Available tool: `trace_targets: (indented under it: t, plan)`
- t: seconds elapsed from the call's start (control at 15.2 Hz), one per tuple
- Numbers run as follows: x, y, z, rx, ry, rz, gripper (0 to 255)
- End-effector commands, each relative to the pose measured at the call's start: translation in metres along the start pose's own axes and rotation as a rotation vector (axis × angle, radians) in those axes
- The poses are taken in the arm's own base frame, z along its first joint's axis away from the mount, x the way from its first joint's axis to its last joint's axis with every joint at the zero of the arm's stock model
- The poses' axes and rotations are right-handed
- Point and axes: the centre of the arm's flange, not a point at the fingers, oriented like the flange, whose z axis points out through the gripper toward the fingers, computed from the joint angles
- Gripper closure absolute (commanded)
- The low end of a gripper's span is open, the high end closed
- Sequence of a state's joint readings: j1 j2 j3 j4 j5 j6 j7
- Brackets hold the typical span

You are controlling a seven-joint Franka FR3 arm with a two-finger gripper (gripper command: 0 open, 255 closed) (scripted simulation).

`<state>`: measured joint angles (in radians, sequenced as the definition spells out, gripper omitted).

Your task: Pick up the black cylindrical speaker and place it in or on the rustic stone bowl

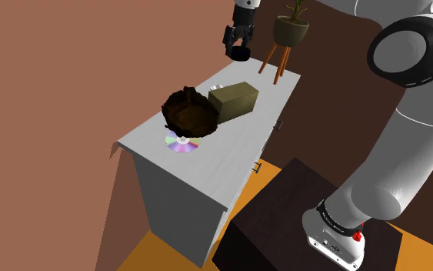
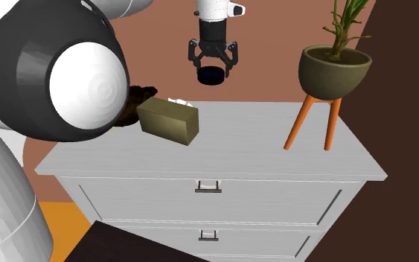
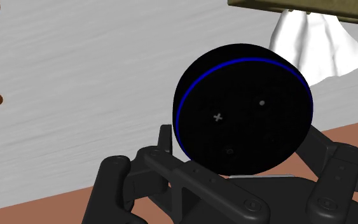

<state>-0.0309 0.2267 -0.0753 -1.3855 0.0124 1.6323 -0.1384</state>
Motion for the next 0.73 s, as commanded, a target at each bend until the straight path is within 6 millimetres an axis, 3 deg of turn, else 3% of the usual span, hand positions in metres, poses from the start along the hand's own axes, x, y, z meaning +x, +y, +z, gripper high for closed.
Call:
trace_targets:
  t: [0.0,0.66]
  plan:
    - [0.000,-0.001,-0.008,0.000,0.000,0.000,255]
    - [-0.020,-0.131,-0.006,0.000,0.000,0.000,255]
